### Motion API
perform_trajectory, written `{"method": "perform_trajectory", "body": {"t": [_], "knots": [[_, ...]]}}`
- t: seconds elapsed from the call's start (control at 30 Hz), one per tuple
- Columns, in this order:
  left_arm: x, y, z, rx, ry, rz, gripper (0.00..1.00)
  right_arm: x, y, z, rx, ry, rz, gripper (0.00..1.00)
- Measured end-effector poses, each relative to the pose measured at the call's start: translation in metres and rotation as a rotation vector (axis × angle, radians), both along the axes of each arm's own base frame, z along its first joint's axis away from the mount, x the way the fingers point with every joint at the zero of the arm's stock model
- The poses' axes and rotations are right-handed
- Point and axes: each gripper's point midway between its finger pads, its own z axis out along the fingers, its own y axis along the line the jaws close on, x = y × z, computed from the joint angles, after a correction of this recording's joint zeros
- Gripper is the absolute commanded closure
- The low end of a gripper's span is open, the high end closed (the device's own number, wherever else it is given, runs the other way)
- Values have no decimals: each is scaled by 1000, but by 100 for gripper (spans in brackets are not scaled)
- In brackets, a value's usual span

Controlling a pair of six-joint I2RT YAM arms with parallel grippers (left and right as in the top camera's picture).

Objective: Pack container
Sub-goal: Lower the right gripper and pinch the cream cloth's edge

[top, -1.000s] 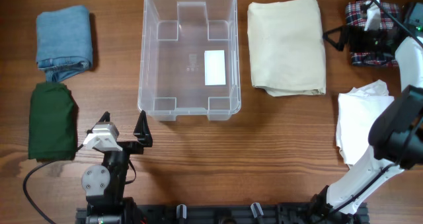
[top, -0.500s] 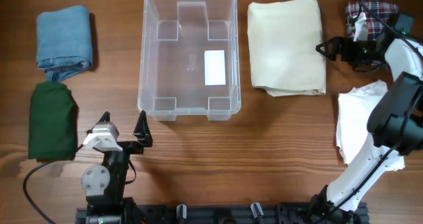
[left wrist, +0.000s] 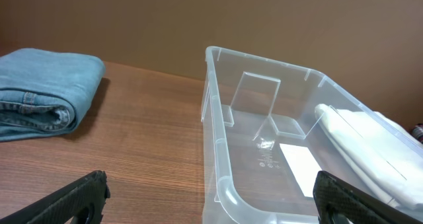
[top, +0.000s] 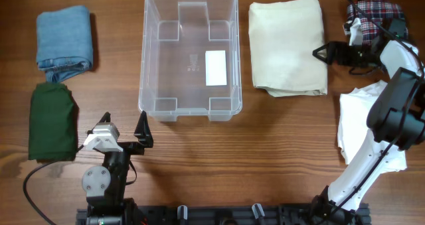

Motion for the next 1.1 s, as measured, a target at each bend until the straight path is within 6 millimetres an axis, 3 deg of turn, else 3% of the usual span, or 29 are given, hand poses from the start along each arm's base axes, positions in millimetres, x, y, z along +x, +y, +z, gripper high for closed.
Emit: {"method": "perform_trajectory", "body": {"t": [0.43, 0.87, 0.9, 1.0, 1.1], "knots": [[0, 0, 0, 0, 0, 0, 0, 23, 33, -3, 6, -55, 57, 0], [0, 0, 0, 0, 0, 0, 0, 39, 51, -2, 56, -94, 66, 2], [0, 0, 0, 0, 0, 0, 0, 39, 52, -2, 56, -95, 69, 16], [0, 0, 0, 0, 0, 0, 0, 42, 60, -5, 55, -90, 70, 46], [0, 0, 0, 0, 0, 0, 0, 42, 64, -12, 75, -68, 61, 66]]}}
